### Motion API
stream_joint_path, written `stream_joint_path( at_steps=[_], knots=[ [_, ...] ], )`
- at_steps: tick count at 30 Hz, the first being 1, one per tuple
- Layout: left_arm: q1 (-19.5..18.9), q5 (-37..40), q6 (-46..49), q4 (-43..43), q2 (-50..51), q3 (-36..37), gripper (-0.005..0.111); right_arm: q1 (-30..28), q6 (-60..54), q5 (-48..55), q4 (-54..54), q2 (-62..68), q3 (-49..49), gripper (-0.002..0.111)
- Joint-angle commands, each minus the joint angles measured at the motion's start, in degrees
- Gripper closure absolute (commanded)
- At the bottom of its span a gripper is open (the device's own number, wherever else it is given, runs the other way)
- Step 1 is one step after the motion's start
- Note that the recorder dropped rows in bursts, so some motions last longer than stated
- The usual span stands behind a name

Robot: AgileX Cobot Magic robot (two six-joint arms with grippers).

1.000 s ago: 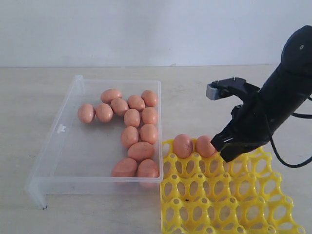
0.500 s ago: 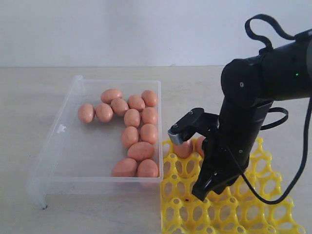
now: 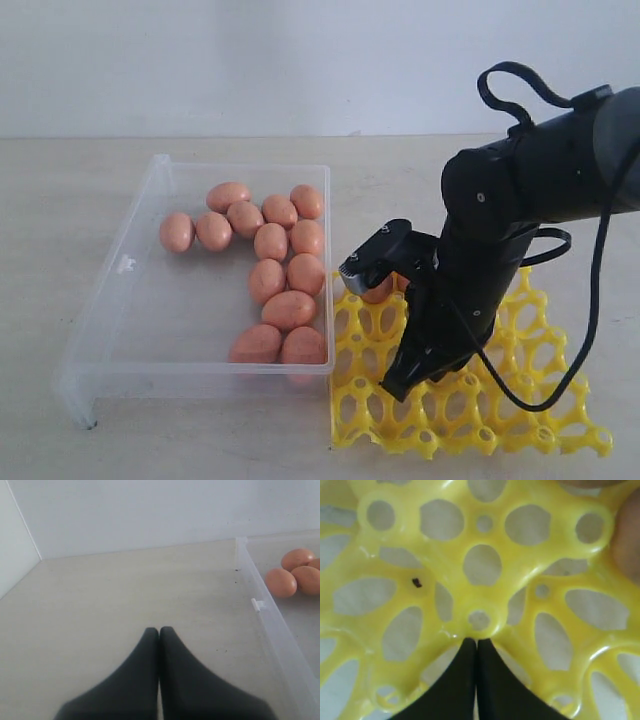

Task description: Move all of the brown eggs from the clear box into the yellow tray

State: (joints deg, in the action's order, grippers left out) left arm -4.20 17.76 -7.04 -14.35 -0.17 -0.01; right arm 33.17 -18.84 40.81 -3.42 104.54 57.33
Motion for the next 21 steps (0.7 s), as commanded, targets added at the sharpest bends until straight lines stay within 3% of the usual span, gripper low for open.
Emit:
stream_joint_path(
  at_steps=[1,8,11,16,18,21],
  knots=[
    [0.29,-0.23,-0.21,-0.10,0.17,0.01,0.111,0.03,0.82,-0.48,1.48,-0.32,-0.04,0.109],
    [0.29,-0.23,-0.21,-0.10,0.17,0.01,0.111,0.03,1.85,1.88,1.36,-9.85,-0.04,0.109],
    [0.29,-0.23,-0.21,-0.10,0.17,0.01,0.111,0.03,1.35,-3.26,0.47,-15.39,-0.04,0.109],
    [0.29,-0.23,-0.21,-0.10,0.17,0.01,0.111,0.13,-16.07,-14.49,-15.09,-17.15,2.45,0.109],
    [0.29,-0.23,-0.21,-0.10,0.17,0.01,0.111,0.13,-17.38,-11.02,-18.54,-13.44,7.25,0.109],
    [0.29,-0.23,-0.21,-0.10,0.17,0.01,0.111,0.13,-17.92,3.75,-18.94,-5.64,18.43,0.109]
  ],
)
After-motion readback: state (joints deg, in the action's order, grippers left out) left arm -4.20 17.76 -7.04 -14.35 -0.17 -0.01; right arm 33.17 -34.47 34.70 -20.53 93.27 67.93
